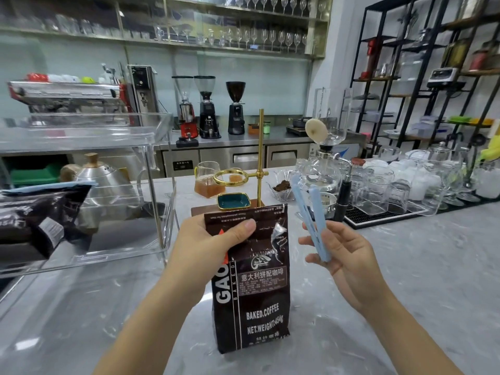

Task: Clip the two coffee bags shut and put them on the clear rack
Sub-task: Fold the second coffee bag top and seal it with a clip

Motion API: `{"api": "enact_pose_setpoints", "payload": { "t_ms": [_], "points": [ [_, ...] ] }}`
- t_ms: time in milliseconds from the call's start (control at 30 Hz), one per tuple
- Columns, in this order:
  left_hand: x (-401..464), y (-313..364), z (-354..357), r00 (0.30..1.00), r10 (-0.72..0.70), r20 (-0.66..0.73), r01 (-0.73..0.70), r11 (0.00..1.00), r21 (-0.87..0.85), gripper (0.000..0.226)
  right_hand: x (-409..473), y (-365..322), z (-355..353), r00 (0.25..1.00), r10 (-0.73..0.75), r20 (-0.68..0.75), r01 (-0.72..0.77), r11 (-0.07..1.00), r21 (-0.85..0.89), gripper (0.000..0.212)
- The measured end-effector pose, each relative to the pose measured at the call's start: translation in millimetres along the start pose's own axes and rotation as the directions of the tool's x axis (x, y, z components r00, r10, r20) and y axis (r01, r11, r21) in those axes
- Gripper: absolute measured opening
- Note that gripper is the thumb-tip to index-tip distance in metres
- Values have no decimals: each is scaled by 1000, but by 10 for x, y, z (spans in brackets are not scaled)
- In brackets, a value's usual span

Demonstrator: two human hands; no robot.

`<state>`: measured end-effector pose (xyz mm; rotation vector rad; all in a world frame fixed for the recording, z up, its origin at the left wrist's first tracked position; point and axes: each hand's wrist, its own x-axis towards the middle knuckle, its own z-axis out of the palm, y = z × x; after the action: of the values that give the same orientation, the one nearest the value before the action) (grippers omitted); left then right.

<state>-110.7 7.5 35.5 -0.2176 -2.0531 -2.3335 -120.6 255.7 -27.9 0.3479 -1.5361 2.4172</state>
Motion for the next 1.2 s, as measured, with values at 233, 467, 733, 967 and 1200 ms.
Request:
{"api": "enact_pose_setpoints", "payload": {
  "t_ms": [233,467,733,967,1200],
  "points": [
    [-21,22,7,1000,-28,-10,29,999,40,4,302,-415,251,978,-89,190,134,962,-239,31],
    [-14,4,27,1000,-23,-6,23,999,43,18,630,-908,468,935,-40,353,217,852,-477,21],
    [26,-36,14,1000,18,-7,-18,1000,22,28,613,-1022,395,855,183,486,204,742,-638,23],
    [28,-59,4,1000,19,19,-19,1000,-5,32,607,-901,529,801,216,558,199,783,-589,18],
    [27,-67,3,999,33,24,-34,999,36,31,579,-835,624,797,238,555,189,775,-603,27]
  ]
}}
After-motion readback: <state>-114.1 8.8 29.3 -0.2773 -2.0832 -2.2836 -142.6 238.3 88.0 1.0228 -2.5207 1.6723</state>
